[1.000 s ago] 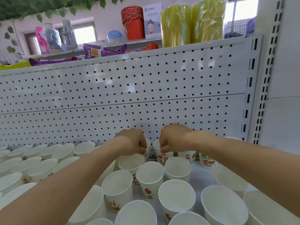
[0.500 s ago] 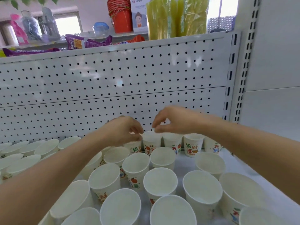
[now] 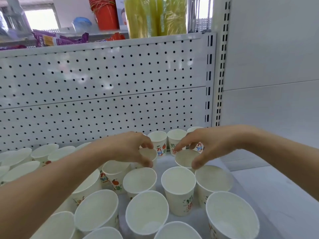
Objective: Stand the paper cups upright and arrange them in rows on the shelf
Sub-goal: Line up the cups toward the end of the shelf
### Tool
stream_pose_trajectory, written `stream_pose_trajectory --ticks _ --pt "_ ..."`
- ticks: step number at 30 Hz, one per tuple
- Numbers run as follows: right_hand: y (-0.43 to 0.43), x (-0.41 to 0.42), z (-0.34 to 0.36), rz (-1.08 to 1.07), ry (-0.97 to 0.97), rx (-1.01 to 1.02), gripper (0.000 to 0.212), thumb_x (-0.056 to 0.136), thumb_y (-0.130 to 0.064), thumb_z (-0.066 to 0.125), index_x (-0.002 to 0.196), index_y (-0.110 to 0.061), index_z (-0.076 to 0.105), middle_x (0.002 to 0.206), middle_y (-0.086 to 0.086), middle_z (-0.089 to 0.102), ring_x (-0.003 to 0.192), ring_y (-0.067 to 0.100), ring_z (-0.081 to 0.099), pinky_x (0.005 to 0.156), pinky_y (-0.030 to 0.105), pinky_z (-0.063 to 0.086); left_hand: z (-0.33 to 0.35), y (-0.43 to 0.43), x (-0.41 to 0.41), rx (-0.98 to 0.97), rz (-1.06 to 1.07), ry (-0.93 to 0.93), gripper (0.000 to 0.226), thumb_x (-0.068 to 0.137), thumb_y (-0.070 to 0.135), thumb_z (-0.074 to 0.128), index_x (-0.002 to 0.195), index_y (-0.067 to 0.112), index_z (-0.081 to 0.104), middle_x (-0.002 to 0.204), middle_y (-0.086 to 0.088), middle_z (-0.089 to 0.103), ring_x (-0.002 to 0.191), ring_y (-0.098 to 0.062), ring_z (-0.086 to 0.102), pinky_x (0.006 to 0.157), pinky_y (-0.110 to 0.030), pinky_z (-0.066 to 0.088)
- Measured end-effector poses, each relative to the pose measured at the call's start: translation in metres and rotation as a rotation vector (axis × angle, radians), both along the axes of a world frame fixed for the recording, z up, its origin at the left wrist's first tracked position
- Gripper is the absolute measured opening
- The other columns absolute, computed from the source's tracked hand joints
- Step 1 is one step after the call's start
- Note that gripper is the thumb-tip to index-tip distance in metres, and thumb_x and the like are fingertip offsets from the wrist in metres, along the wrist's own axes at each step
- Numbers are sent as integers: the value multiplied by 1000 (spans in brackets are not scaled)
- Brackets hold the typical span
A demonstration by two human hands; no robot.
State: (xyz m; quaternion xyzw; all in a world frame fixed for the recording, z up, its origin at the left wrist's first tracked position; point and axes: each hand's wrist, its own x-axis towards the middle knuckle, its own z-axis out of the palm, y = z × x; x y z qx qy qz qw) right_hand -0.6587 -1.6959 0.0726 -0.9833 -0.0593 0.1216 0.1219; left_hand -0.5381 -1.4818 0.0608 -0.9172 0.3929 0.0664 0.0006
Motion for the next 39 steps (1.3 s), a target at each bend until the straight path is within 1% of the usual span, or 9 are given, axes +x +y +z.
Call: stream_pose_trajectory --ticks 3,7,10,14,19,25,28,35,39 --pt "5 6 -1 13 -4 26 56 78 -41 75 129 -47 51 118 -23 51 112 3 53 94 23 44 -3 -2 1 -42 31 9 58 68 60 74 120 42 55 117 22 58 101 -5 57 90 -33 50" --pt "6 11 -6 -2 -53 -71 57 76 -45 73 128 -44 51 106 -22 50 105 7 55 91 26 46 -7 -13 -3 -166 37 14 59 68 58 75 119 31 59 107 15 62 94 -5 59 87 -32 51" --pt "-6 11 -11 -53 -107 -117 56 74 -45 71 126 -44 50 113 -17 51 100 6 54 87 28 49 -8 -27 -9 -236 30 43 56 70 56 76 116 27 60 105 11 64 92 -8 61 87 -34 52" --pt "-31 3 -15 -123 -125 -86 52 76 -41 70 125 -43 51 117 -18 53 101 5 55 88 29 51 -12 -46 -16 -286 15 67 51 70 52 77 110 26 60 103 8 65 91 -10 61 83 -32 53" --pt "-50 -2 -24 -183 -203 -56 43 76 -46 69 115 -37 54 113 -15 53 100 6 54 88 30 49 -15 -68 -25 -276 -29 -26 58 70 59 75 113 25 57 104 7 62 94 -13 58 84 -34 50" --pt "-54 -2 -31 -232 -290 10 38 76 -44 72 106 -30 54 106 -12 53 99 11 53 86 28 48 -20 -84 -24 -278 -15 -125 57 67 63 73 104 25 52 95 7 60 84 -14 56 73 -32 50" --pt "-54 -1 -32 -253 -316 31 38 74 -45 74 103 -28 56 103 -11 55 98 12 55 86 30 49 -24 -88 -23 -303 -10 -144 60 68 63 72 108 23 52 97 6 60 87 -15 57 78 -35 51" --pt "-53 1 -35 -295 -356 93 46 74 -45 76 109 -19 62 103 -1 63 96 17 60 86 39 52 -32 -91 -17 -337 2 -171 56 73 62 69 103 22 46 98 6 56 87 -16 51 71 -30 39" --pt "-54 3 -38 -302 -370 100 46 74 -47 76 109 -21 62 102 -4 63 96 15 60 86 37 52 -36 -91 -16 -364 6 -159 54 74 62 69 101 21 44 99 5 54 88 -16 49 73 -30 35"
